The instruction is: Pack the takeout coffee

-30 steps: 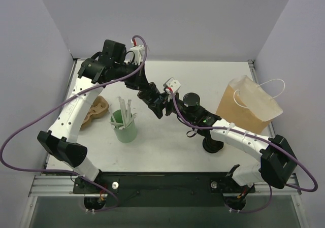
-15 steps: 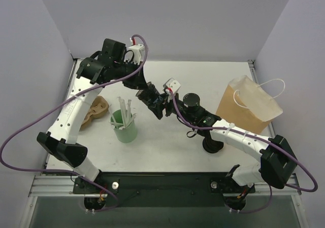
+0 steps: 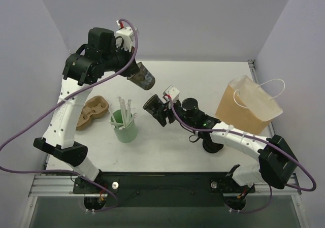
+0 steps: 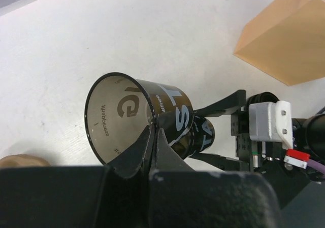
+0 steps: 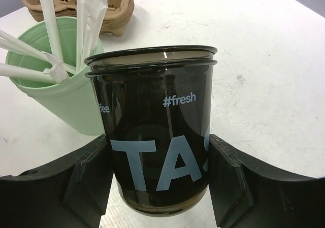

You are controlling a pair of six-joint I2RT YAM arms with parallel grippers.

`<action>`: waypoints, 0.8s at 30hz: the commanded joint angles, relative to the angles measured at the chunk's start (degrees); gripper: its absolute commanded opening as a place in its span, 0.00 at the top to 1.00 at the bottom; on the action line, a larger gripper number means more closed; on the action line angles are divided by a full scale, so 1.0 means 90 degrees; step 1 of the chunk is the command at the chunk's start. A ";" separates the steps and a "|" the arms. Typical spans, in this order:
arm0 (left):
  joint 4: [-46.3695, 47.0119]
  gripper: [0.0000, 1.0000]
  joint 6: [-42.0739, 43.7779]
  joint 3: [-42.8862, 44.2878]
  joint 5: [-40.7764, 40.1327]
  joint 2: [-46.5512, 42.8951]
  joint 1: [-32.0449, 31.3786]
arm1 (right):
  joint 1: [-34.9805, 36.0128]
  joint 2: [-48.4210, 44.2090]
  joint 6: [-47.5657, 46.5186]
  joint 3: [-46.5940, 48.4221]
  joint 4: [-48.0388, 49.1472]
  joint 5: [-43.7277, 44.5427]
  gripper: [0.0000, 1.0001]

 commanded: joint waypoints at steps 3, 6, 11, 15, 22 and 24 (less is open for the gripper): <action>0.0180 1.00 0.0373 0.0020 -0.1177 -0.0195 -0.0174 | -0.0062 -0.0268 -0.0058 -0.0099 0.0427 0.0731 0.51; 0.0268 1.00 0.0510 -0.0214 -0.1860 -0.0244 -0.0360 | -0.0091 -0.0395 -0.0067 -0.0129 0.0398 0.1971 0.51; 0.0415 1.00 0.0443 -0.0430 -0.2856 -0.0050 -0.0546 | -0.0227 -0.0717 -0.0272 -0.0246 0.0670 0.2618 0.49; 0.0512 1.00 0.0276 -0.0683 -0.2986 -0.0039 -0.0556 | -0.0491 -0.0631 -0.0331 -0.0256 0.1372 0.2755 0.47; 0.0864 1.00 0.0090 -0.1367 -0.2957 -0.0049 -0.0604 | -0.0755 0.0258 -0.0556 -0.0129 0.2886 0.2657 0.46; 0.0951 1.00 0.0081 -0.1513 -0.3073 0.0058 -0.0692 | -0.0765 0.0269 -0.0546 -0.0129 0.2946 0.2842 0.46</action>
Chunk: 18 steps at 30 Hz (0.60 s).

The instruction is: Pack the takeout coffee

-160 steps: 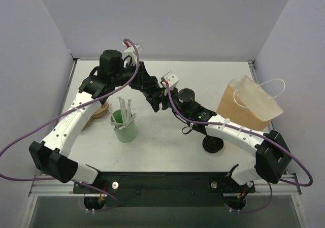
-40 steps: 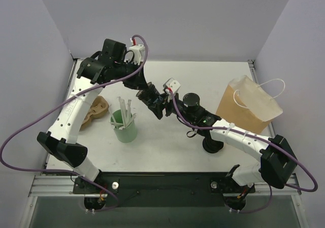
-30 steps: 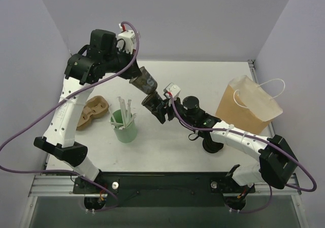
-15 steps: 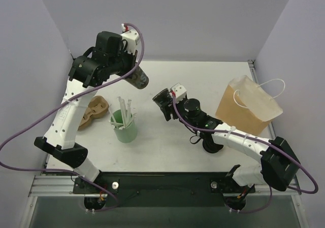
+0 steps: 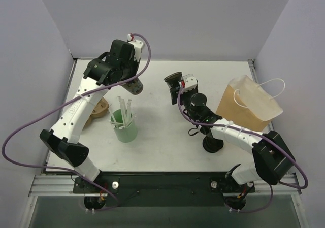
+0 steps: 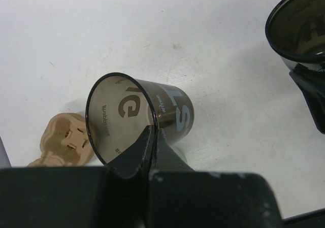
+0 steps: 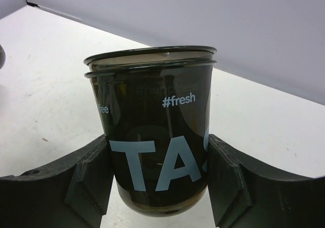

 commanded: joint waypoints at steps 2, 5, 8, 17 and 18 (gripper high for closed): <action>0.0668 1.00 -0.0230 -0.0379 -0.0315 0.0066 -0.0274 | -0.0029 -0.0042 -0.0116 0.0078 0.1018 0.0634 0.46; 0.0912 1.00 -0.0445 -0.0595 -0.0480 0.0172 -0.0528 | -0.0029 -0.0325 -0.0087 0.0028 0.0755 0.1130 0.46; 0.0971 1.00 -0.0660 -0.0664 -0.0704 0.0407 -0.0773 | -0.0029 -0.0695 -0.0058 -0.0030 0.0364 0.1667 0.47; 0.1557 1.00 -0.1470 -0.1660 -0.1086 0.0671 -0.1339 | -0.0137 -0.1907 0.0060 -0.0255 -0.0456 0.2343 0.47; 0.1635 1.00 -0.1548 -0.1748 -0.1106 0.0681 -0.1359 | -0.0146 -0.1957 0.0089 -0.0226 -0.0563 0.2431 0.47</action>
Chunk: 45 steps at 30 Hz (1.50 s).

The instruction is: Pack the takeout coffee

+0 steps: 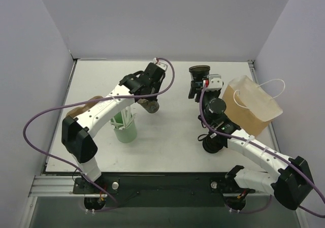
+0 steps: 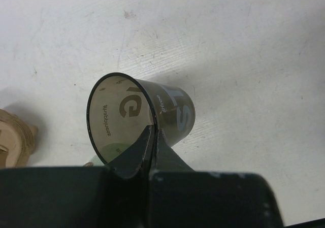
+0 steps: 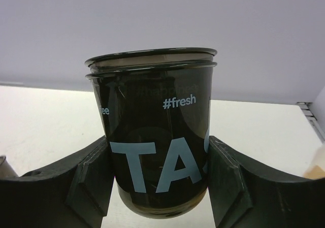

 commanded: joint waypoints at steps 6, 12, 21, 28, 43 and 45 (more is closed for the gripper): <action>0.0911 1.00 -0.0890 -0.1092 -0.0638 -0.0045 -0.0516 | -0.0091 -0.0937 0.0152 0.0034 -0.0583 0.0718 0.48; 0.1029 1.00 -0.1183 -0.1551 -0.0707 -0.0084 -0.1042 | -0.0101 -0.1581 0.0055 -0.0131 -0.0837 0.0816 0.48; 0.0677 1.00 -0.1818 -0.1630 -0.1342 0.0130 -0.1873 | -0.0140 -0.2431 -0.0063 -0.0278 -0.1520 0.0982 0.48; 0.0677 1.00 -0.2092 -0.1854 -0.1469 0.0228 -0.2342 | -0.0140 -0.2627 -0.0033 -0.0268 -0.1882 0.0982 0.48; 0.0637 0.53 -0.1360 -0.1259 -0.0533 -0.1272 -0.2324 | -0.0140 -0.2958 -0.0092 -0.0229 -0.2750 -0.0811 0.48; 0.0948 0.50 -0.0885 -0.1297 0.0088 -0.1664 -0.2032 | -0.0140 -0.3144 -0.0121 -0.0375 -0.3043 -0.1979 0.48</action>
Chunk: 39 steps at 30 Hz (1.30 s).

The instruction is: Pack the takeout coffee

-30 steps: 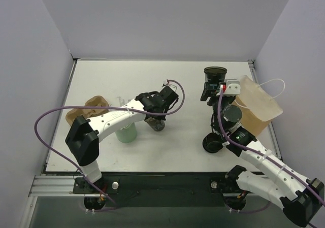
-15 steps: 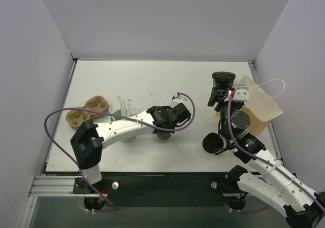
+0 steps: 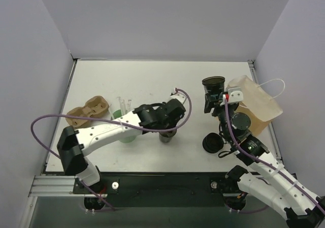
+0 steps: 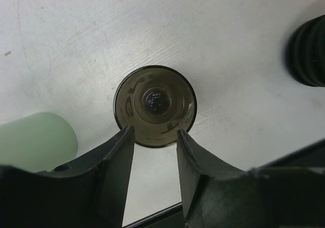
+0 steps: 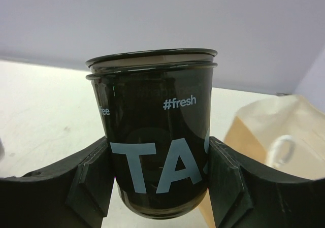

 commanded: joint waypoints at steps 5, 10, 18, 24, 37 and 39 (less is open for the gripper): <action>0.1412 0.42 0.1643 0.0083 0.2321 -0.2512 0.0910 | -0.0042 -0.1020 0.0118 -0.0629 -0.0407 -0.4118 0.48; 0.1288 0.40 0.2406 0.0433 0.3336 -0.2817 0.0969 | -0.0042 -0.0855 0.0138 -0.0414 -0.0827 -0.5475 0.48; 0.0994 0.40 0.2788 0.0775 0.4802 -0.2456 0.0960 | -0.0042 -0.0611 0.0323 -0.0141 -0.0768 -0.6191 0.48; 0.0965 0.41 0.2671 0.0814 0.5184 -0.2027 0.0969 | -0.0033 -0.0561 0.0420 -0.0189 -0.0622 -0.6308 0.48; 0.1394 0.85 0.2436 0.0473 0.5741 -0.1772 0.0979 | -0.0033 -0.0474 0.0470 -0.0180 -0.0475 -0.6269 0.47; 0.1375 0.94 0.2417 0.0453 0.5829 -0.1704 0.0999 | -0.0023 -0.0444 0.0470 -0.0228 -0.0398 -0.6260 0.47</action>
